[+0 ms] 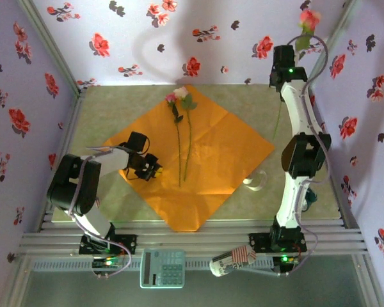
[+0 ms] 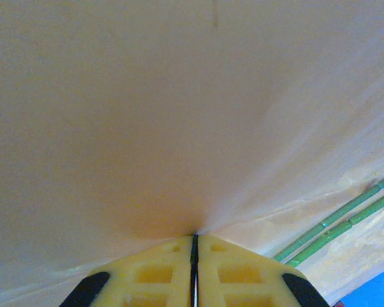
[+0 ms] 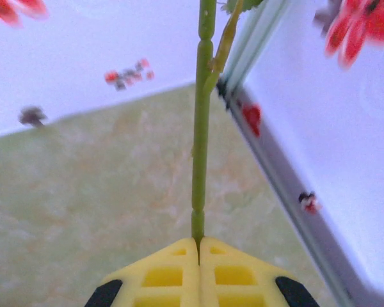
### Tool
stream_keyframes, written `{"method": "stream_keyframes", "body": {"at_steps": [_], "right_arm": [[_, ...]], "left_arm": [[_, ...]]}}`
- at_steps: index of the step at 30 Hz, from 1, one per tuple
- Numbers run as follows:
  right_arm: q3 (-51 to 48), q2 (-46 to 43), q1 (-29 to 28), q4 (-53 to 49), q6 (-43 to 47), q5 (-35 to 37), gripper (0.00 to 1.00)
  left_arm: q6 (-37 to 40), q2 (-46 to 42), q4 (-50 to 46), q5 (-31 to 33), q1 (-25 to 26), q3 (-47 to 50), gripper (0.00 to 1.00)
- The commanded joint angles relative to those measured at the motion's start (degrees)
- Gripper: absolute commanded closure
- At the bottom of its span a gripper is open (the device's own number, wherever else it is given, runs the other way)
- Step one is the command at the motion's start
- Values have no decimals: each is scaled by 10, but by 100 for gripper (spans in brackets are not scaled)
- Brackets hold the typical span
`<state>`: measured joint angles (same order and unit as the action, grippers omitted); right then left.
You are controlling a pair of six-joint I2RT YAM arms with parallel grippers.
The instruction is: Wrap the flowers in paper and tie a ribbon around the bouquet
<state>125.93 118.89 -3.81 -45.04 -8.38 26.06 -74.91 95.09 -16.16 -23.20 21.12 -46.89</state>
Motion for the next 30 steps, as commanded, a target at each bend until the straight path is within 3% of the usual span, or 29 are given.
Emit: {"method": "stream_keyframes", "body": {"at_steps": [1, 5, 10, 14, 17, 26, 30], "right_arm": [[17, -40, -16, 38, 32, 15, 100], [27, -56, -42, 29, -30, -137, 100], [-121, -75, -149, 91, -132, -293, 100], [-193, -49, -237, 153, -202, -347, 100], [-203, -2, -268, 176, -246, -374, 100], [-64, 182, -274, 85, -248, -407, 99], [-37, 196, -273, 34, -228, -393, 60]], "left_arm": [[-4, 16, -22, -6, 4, -5, 91], [-4, 18, -21, -6, 5, -6, 91], [-6, 18, -18, -6, 4, -8, 91], [-4, 14, -20, -6, 5, -10, 91], [-4, 14, -19, -5, 4, -10, 91], [4, 2, -24, -4, 5, -23, 91], [30, -17, -53, 2, 6, -46, 90]]}}
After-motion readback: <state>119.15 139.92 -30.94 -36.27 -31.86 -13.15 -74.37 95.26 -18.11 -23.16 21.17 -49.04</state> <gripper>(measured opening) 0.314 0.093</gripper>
